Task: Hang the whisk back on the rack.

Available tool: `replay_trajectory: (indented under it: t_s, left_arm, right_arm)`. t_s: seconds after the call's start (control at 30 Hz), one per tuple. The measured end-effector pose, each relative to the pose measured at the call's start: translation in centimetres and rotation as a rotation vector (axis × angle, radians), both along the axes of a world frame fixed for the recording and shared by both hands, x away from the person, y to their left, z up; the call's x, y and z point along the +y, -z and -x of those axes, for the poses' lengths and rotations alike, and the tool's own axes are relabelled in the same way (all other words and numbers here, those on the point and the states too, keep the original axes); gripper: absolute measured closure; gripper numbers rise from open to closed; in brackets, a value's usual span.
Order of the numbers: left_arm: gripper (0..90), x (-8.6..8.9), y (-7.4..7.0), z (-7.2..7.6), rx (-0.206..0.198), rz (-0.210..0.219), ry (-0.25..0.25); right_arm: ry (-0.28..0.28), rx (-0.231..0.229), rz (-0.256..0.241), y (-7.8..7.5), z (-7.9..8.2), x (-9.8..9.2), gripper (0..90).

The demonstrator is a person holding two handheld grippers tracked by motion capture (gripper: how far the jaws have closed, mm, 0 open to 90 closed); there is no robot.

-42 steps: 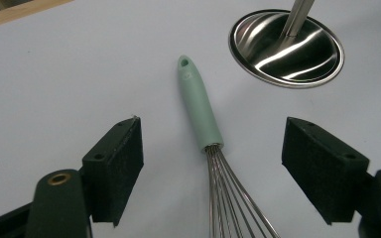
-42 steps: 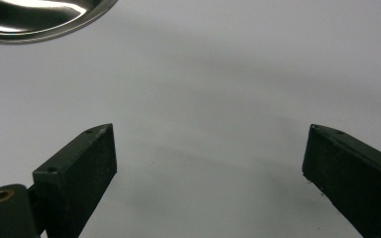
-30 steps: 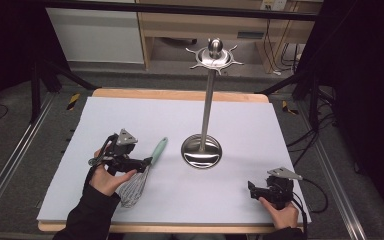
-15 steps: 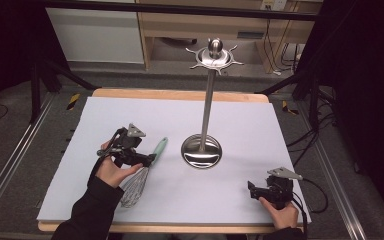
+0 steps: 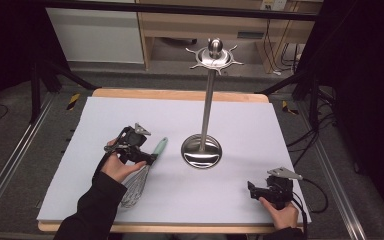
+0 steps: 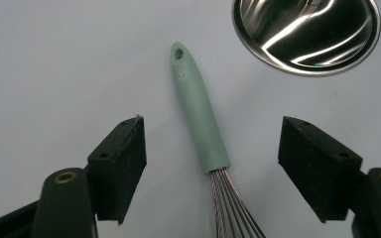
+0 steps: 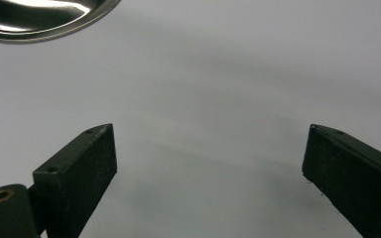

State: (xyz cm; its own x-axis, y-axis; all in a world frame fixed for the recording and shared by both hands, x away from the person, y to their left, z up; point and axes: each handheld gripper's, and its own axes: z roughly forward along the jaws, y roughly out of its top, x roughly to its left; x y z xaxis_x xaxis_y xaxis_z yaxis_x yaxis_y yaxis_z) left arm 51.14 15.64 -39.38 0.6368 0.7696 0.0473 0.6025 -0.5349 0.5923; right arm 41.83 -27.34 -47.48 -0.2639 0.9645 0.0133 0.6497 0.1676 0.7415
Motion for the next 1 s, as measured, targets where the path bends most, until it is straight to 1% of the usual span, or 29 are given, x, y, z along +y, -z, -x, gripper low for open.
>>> replay_trajectory:
  t_s: [0.1, 0.13, 0.23, 0.27, 0.3, 0.33, 0.4, 0.63, 0.7, 0.77, 0.9, 1.0]
  left_arm:
    - [28.1, -0.2, 0.4, -0.4, 0.020, -0.007, 0.007]
    - [29.3, -0.3, 0.7, -0.7, 0.037, -0.011, 0.009]
    - [30.1, -0.4, 1.0, -0.9, 0.047, -0.017, 0.010]
    - [30.2, -0.5, 1.3, -1.1, 0.060, -0.022, 0.012]
    - [30.5, -0.5, 1.3, -1.1, 0.060, -0.022, 0.012]
    - [30.9, -0.6, 1.6, -1.2, 0.071, -0.028, 0.014]
    - [31.6, -0.6, 1.8, -1.2, 0.077, -0.029, 0.007]
    - [32.3, -0.7, 2.4, -1.6, 0.104, -0.037, 0.010]
    - [32.5, -0.7, 2.6, -1.7, 0.112, -0.048, 0.014]
    - [33.4, -0.8, 2.8, -1.7, 0.118, -0.044, 0.009]
    - [34.7, -0.9, 3.1, -1.8, 0.130, -0.065, 0.017]
    - [37.4, -1.0, 3.4, -1.9, 0.143, -0.070, 0.015]
  right_arm:
    - [-0.001, 0.001, 0.000, 0.0, 0.0, 0.0, 7.4]
    - [-0.003, 0.001, 0.002, 0.0, 0.0, 0.0, 7.4]
    - [0.000, 0.002, 0.002, 0.0, -0.1, 0.0, 7.4]
    - [-0.001, 0.001, 0.001, 0.0, -0.1, 0.0, 7.4]
    - [-0.001, 0.001, 0.001, 0.0, -0.1, 0.0, 7.4]
    - [-0.002, 0.001, 0.001, 0.0, -0.1, 0.0, 7.4]
    - [0.001, 0.007, -0.007, 0.0, -0.1, 0.1, 7.3]
    - [-0.002, 0.008, -0.002, 0.1, -0.1, 0.1, 7.4]
    - [-0.005, 0.007, -0.002, 0.1, -0.1, 0.1, 7.4]
    - [-0.007, 0.007, -0.001, 0.1, -0.1, 0.1, 7.4]
    - [-0.008, 0.009, -0.004, 0.1, -0.1, 0.1, 7.3]
    - [-0.008, 0.008, -0.001, 0.1, -0.1, 0.1, 7.3]
